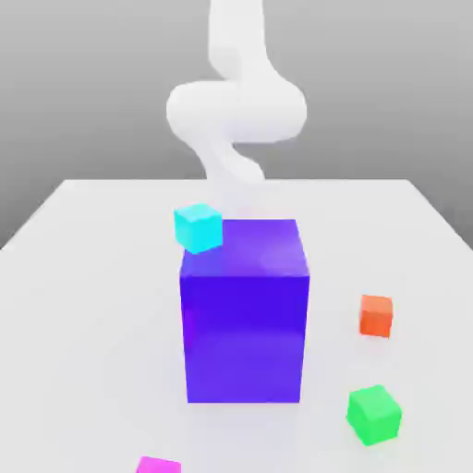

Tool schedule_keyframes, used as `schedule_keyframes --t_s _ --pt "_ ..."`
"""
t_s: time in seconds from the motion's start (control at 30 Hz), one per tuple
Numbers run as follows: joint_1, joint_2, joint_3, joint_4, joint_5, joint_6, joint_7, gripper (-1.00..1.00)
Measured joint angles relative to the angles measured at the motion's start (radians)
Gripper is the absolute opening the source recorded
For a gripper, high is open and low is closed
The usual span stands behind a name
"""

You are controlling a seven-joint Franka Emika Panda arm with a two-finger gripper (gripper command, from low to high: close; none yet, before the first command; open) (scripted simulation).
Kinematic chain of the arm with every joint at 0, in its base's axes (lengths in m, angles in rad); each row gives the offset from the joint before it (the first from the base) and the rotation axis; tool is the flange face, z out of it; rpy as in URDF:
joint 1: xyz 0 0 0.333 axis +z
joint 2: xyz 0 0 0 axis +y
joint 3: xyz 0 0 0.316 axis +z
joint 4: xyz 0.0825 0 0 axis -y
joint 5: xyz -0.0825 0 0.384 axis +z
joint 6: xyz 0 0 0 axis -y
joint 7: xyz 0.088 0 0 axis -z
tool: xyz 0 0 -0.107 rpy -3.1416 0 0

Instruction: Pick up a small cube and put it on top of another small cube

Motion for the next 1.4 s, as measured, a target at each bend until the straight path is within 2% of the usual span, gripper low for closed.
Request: schedule_keyframes --t_s 0.97,1.1,1.13,1.4 --pt "-0.069 1.057 -0.081 0.039 0.067 0.301 -0.038 0.0" --pt "-0.085 1.202 -0.066 0.065 0.085 0.398 -0.051 0.0" --pt "-0.088 1.234 -0.062 0.072 0.089 0.421 -0.054 -1.0" --pt "-0.087 1.216 -0.064 0.068 0.087 0.408 -0.052 -1.0"
